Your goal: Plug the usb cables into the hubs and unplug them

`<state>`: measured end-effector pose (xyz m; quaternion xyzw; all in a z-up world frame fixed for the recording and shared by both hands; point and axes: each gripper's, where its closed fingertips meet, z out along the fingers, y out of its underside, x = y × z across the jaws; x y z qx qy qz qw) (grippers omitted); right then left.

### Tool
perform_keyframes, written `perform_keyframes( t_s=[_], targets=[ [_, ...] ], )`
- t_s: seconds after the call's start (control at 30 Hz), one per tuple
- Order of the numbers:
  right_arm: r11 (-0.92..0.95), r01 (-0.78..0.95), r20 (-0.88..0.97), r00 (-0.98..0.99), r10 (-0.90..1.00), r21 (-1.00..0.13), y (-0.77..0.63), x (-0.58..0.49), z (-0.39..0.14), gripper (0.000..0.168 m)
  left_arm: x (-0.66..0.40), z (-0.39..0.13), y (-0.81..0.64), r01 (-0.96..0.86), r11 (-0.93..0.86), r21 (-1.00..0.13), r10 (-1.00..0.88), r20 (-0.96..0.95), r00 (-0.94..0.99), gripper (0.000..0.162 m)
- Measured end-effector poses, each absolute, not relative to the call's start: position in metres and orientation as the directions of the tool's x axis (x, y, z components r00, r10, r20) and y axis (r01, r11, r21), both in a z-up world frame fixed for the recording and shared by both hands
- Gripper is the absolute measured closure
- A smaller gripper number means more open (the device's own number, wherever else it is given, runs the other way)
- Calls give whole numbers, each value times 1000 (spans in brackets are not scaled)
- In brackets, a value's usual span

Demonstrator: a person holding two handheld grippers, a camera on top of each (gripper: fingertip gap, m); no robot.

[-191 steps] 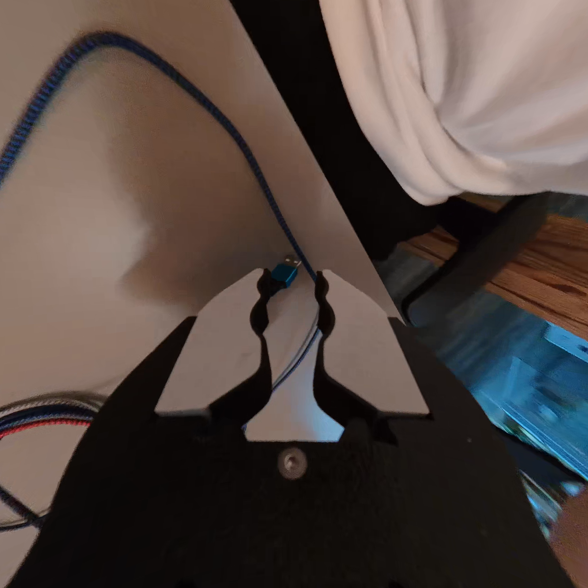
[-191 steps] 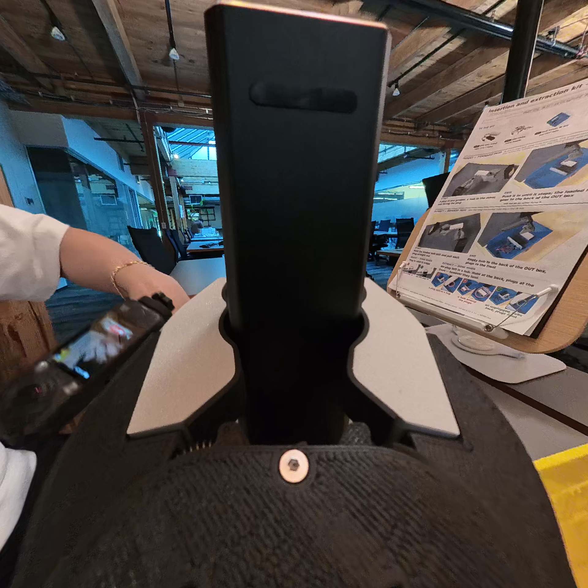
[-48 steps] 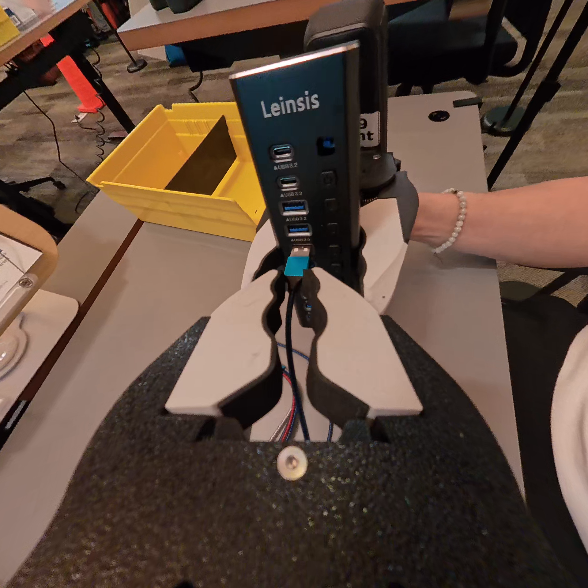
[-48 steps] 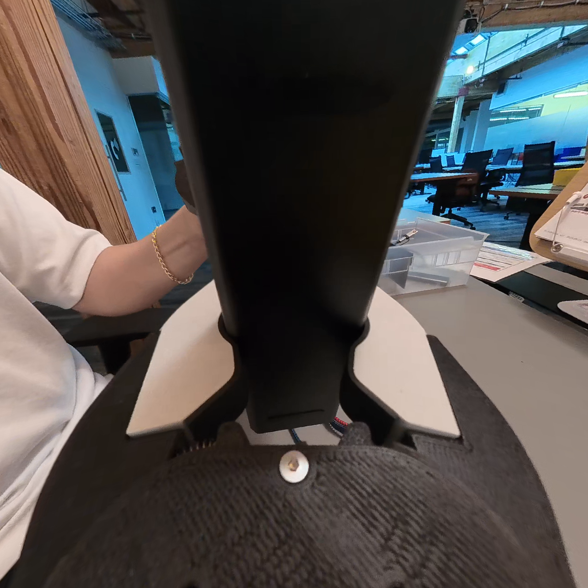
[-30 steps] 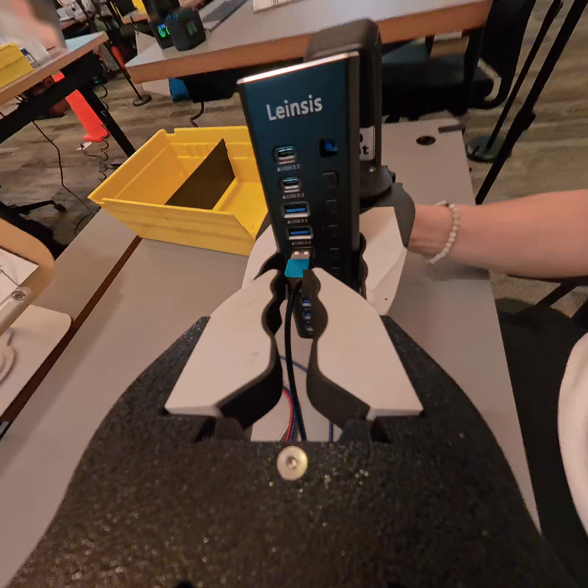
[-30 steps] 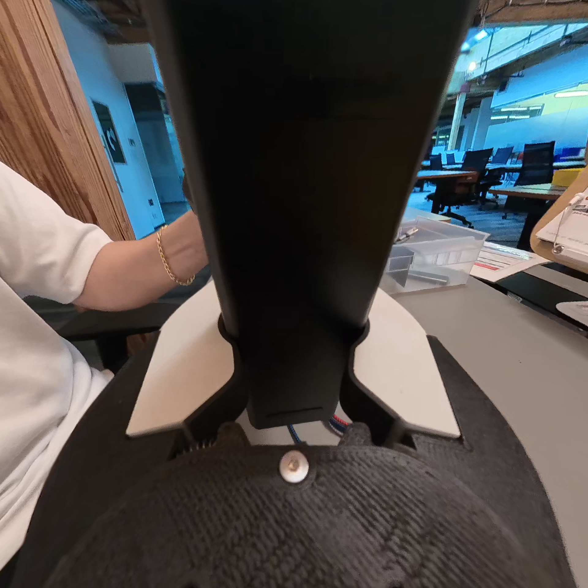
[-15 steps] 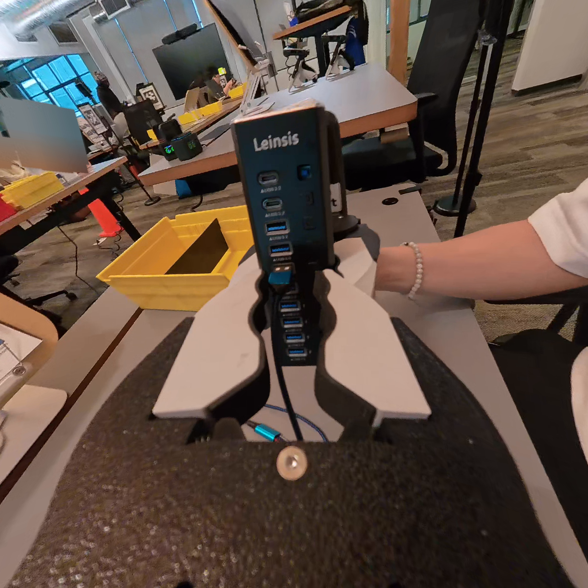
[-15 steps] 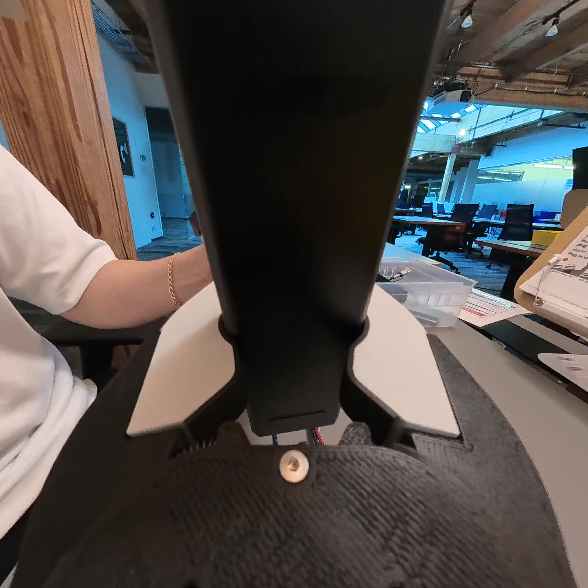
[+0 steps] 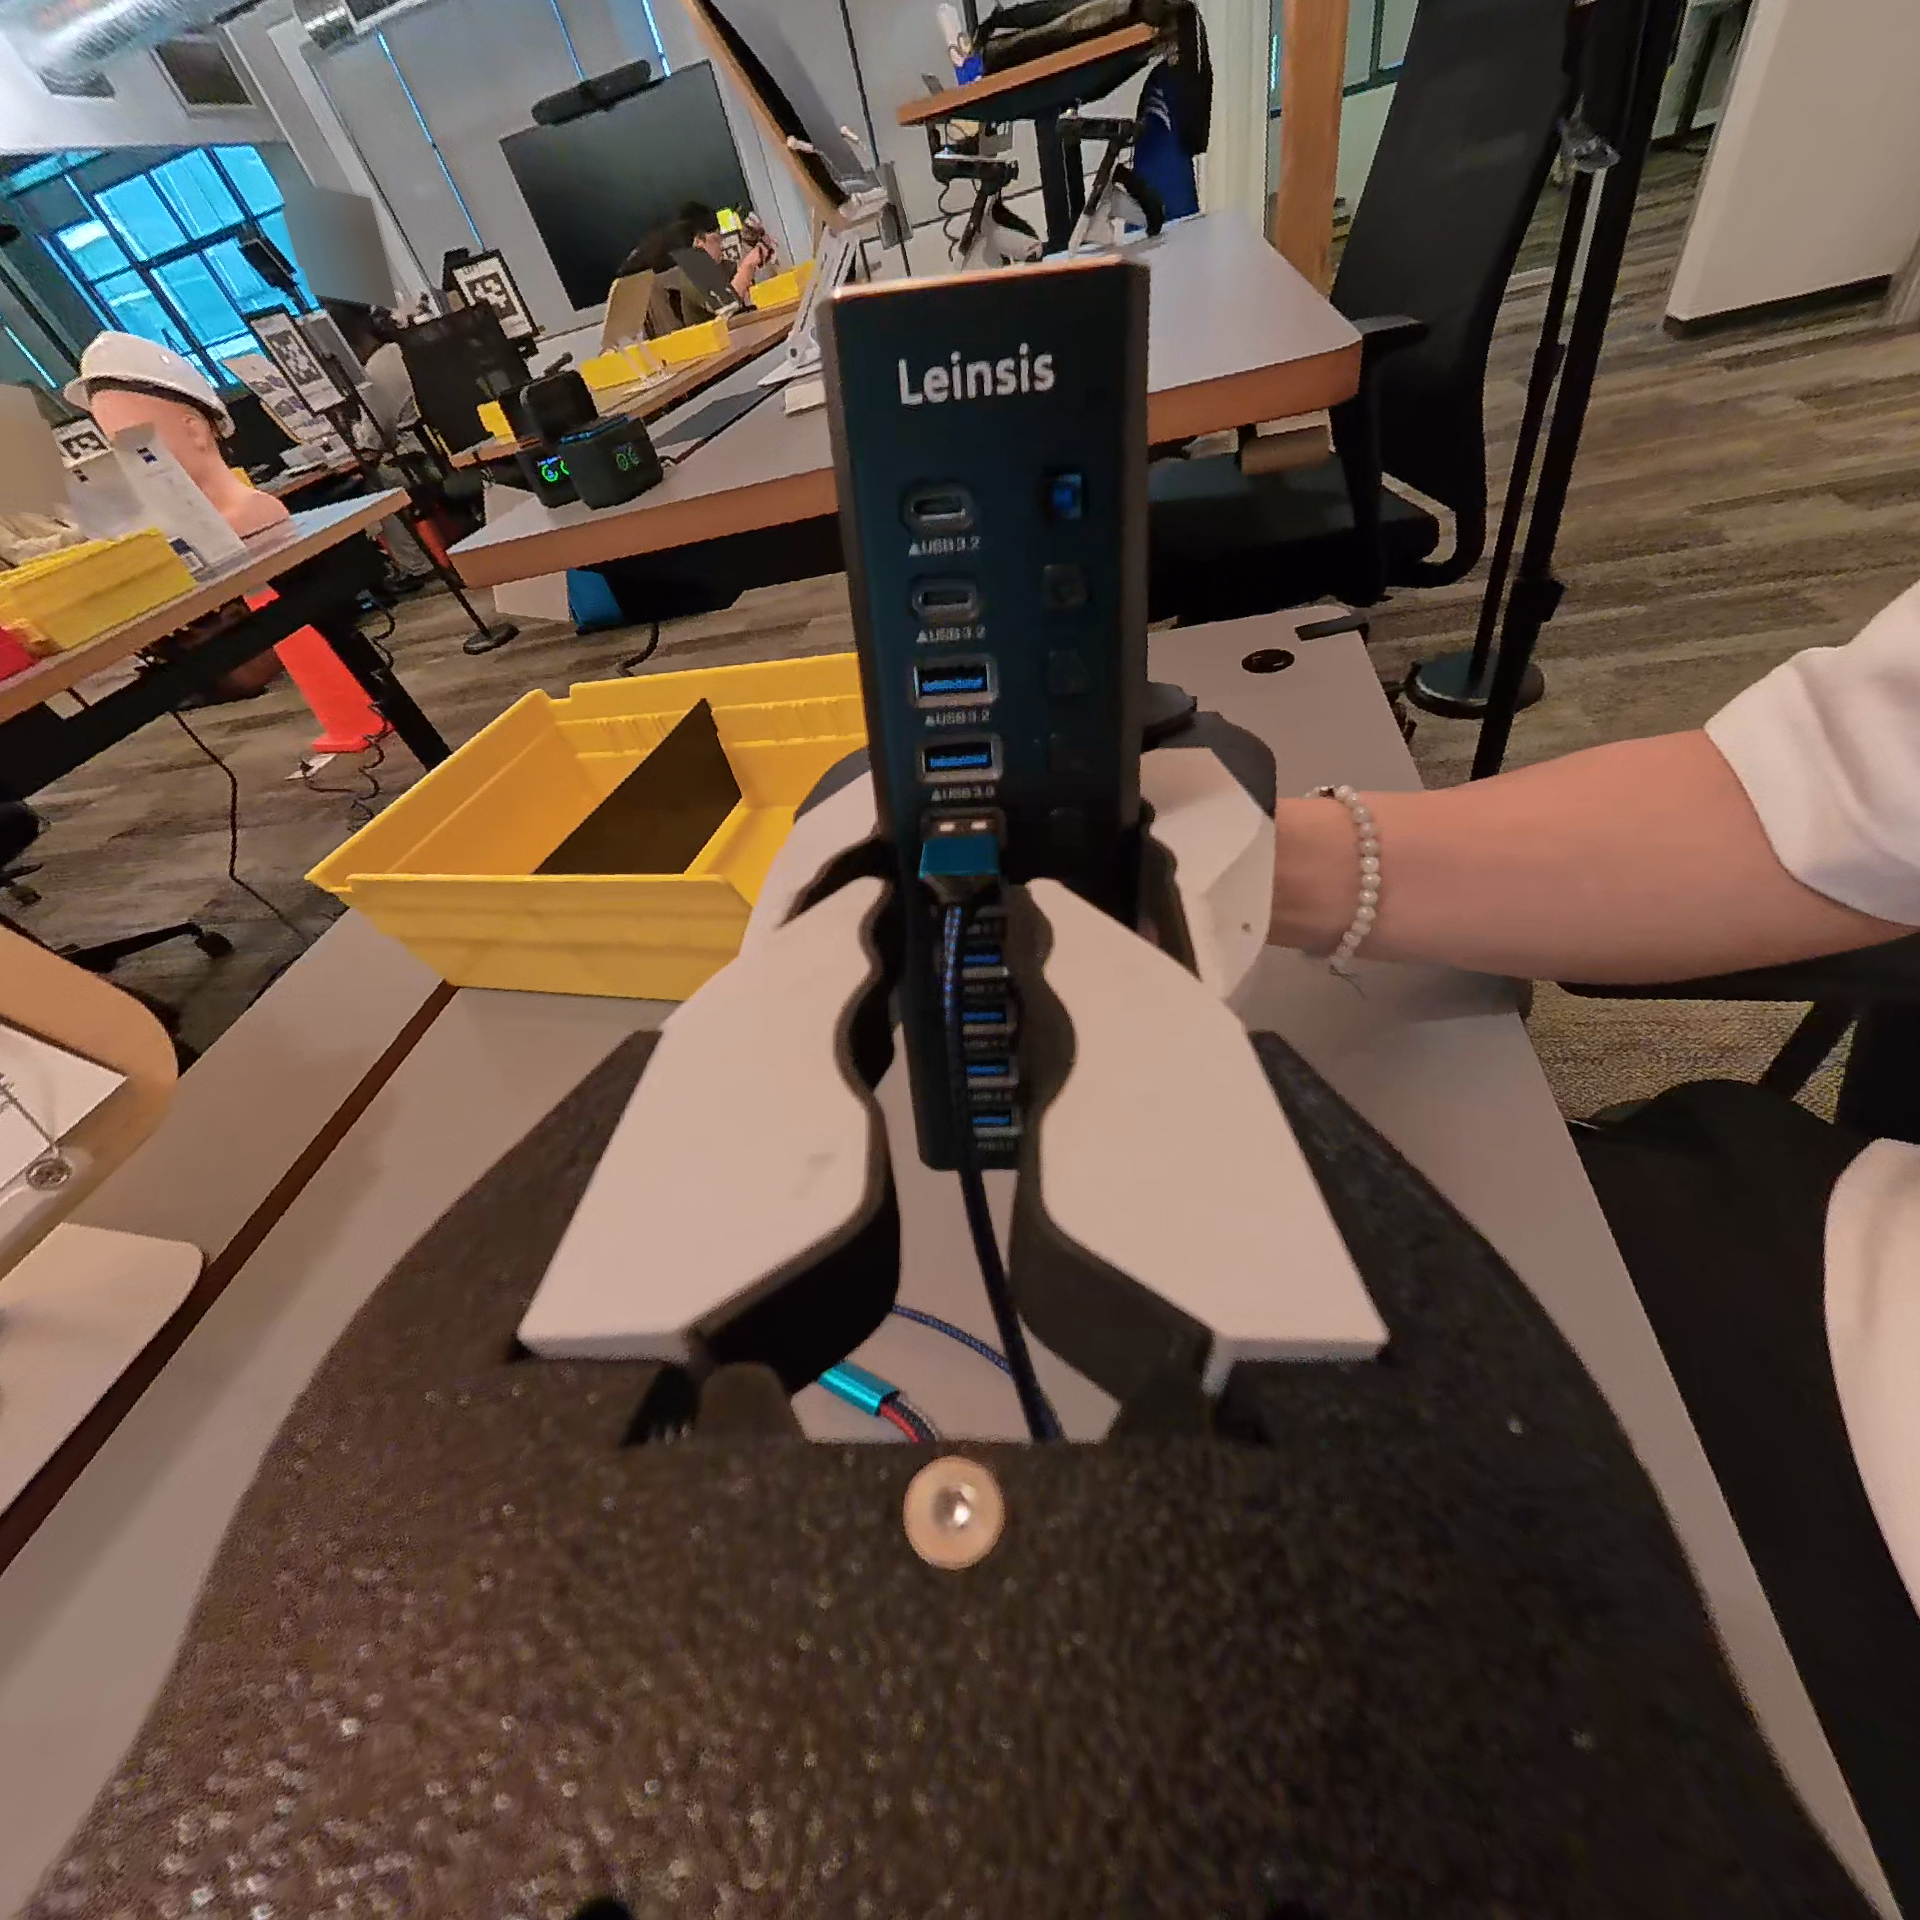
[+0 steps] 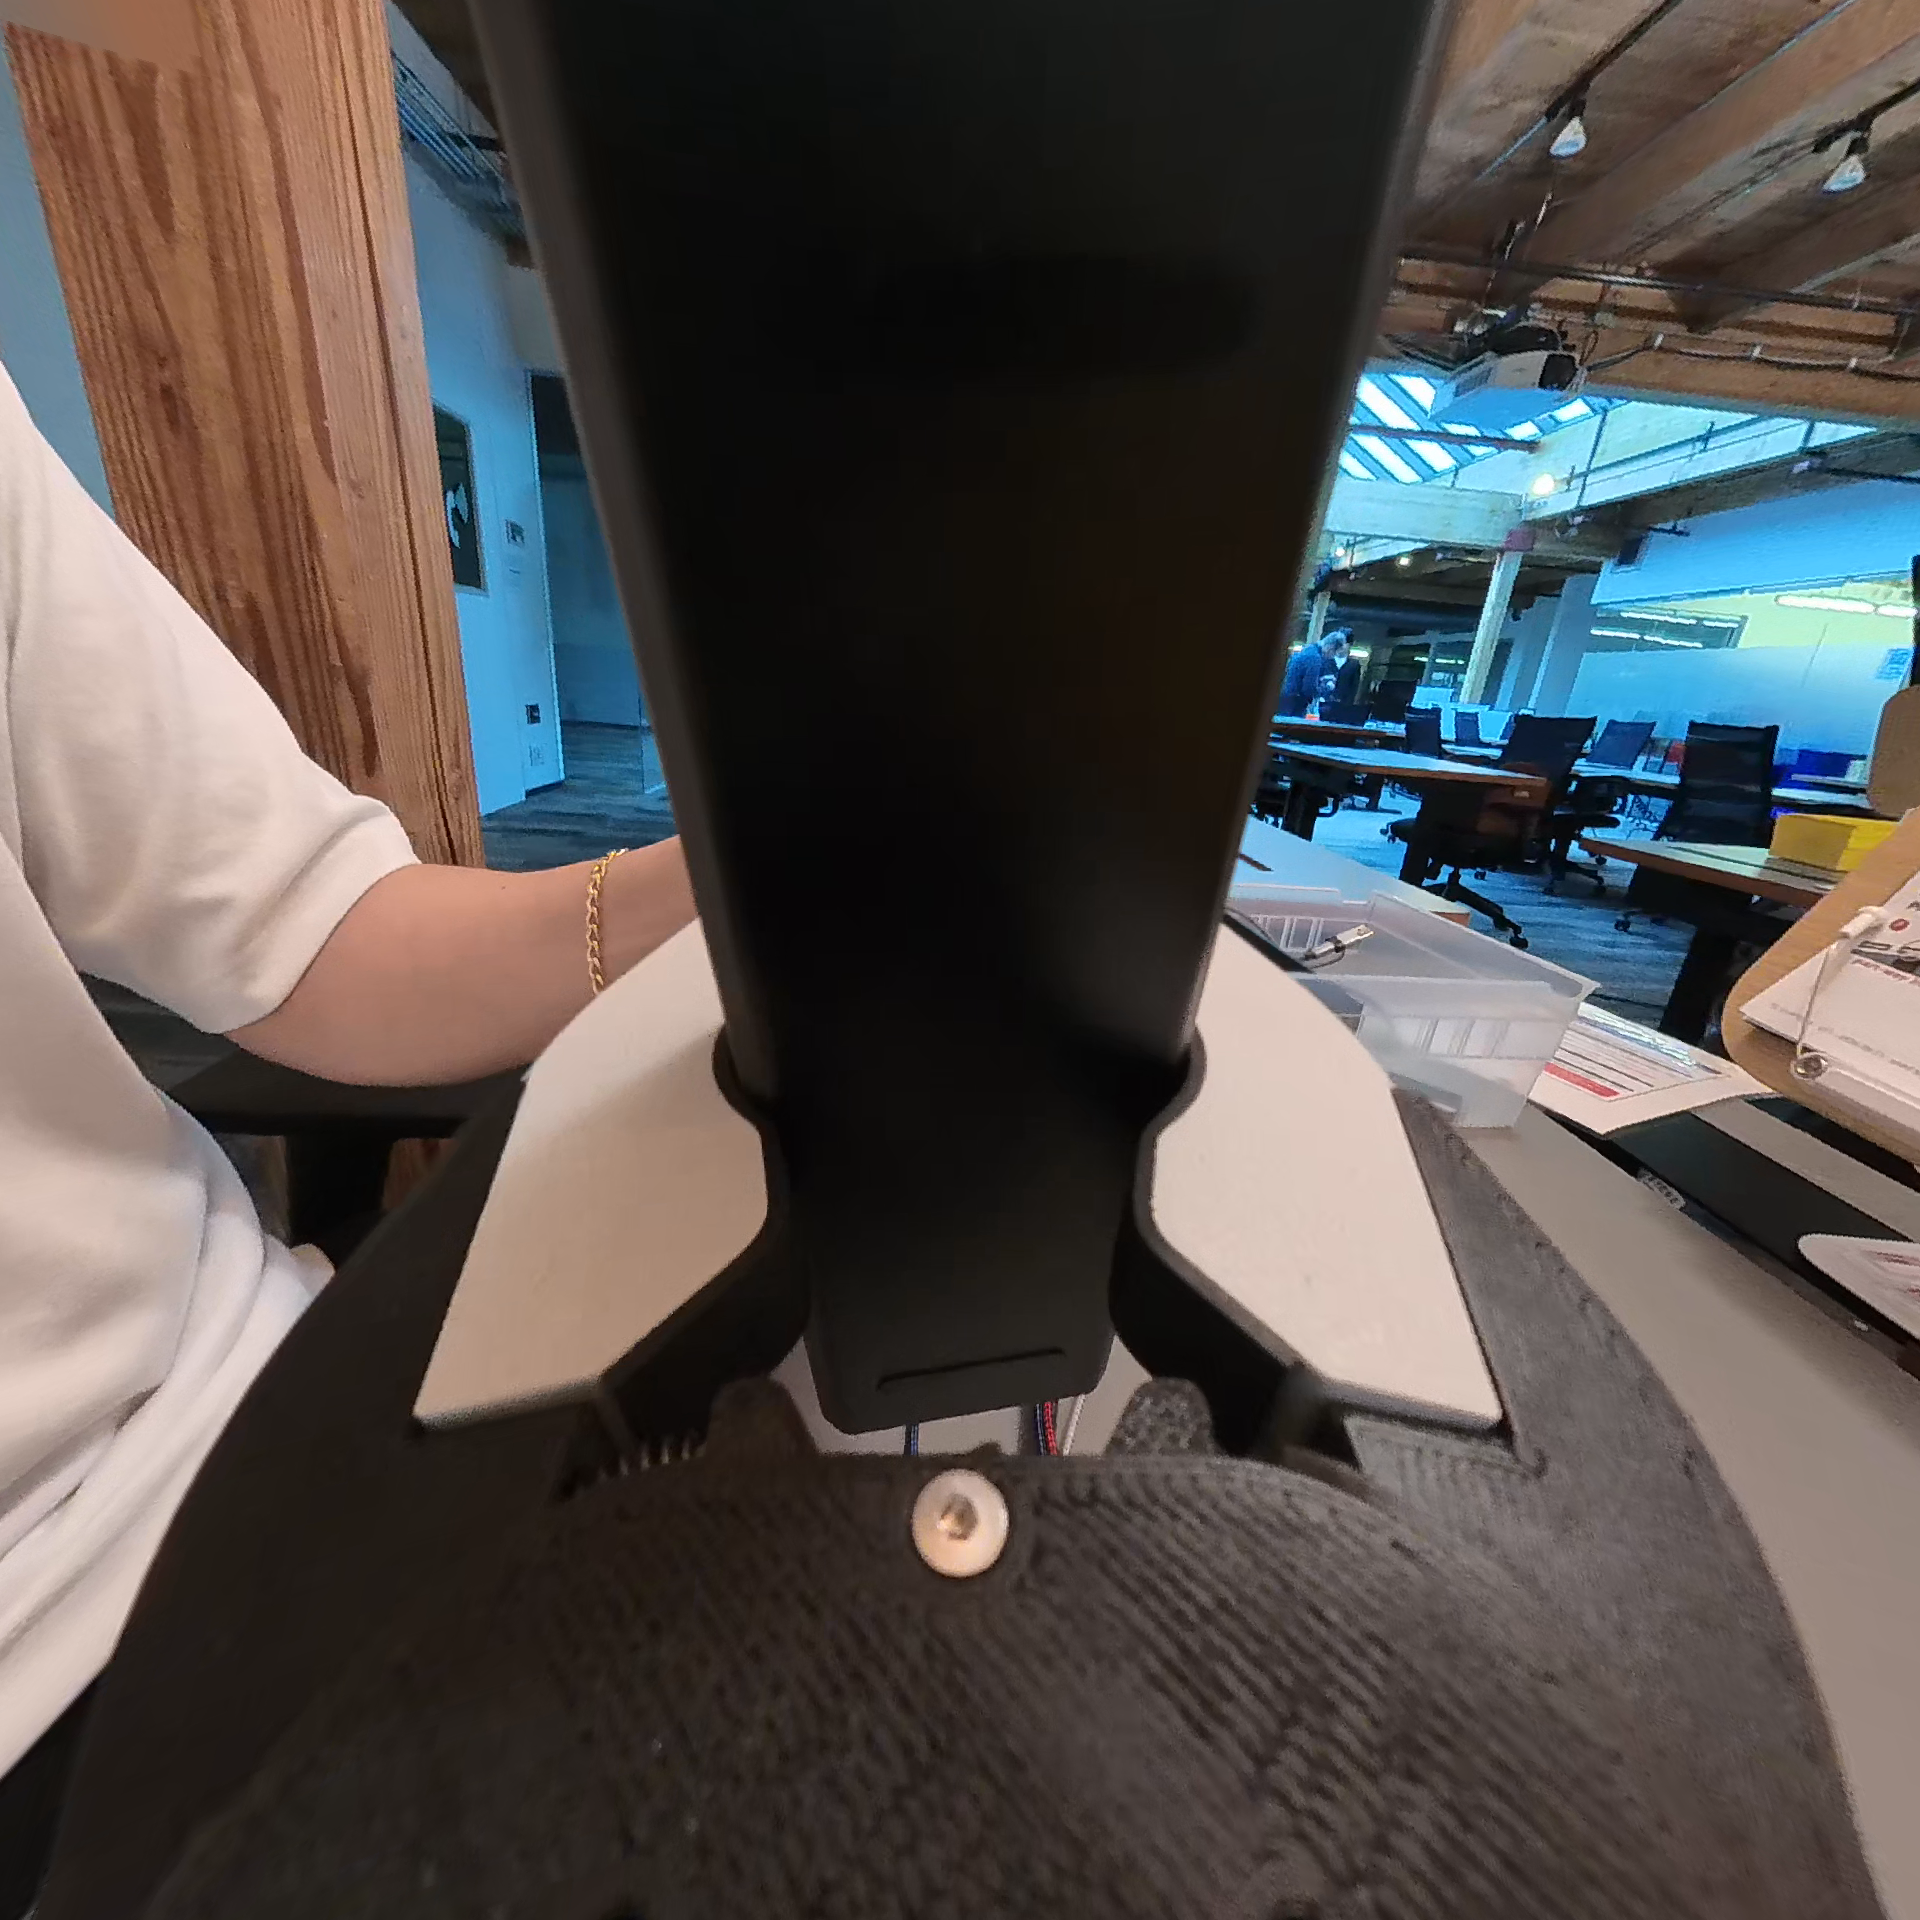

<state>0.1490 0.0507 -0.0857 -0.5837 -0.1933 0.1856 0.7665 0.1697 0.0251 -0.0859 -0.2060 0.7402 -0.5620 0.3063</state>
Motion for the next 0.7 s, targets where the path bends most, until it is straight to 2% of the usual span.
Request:
perform_keyframes(
  t_s=[0.17,0.53,0.7],
  targets=[
    [255,-57,87,850,520,-965,49,147,-84,94,167,-84,25,67,295,-953,-641,-250,-726,150],
    [249,-55,86,850,520,-967,49,148,-85,94,166,-85,24,55,285,-957,-651,-235,-722,146],
    [241,-71,68,850,523,-968,50,148,-85,94,168,-84,26,47,264,-963,-670,-218,-709,150]
  ],
)
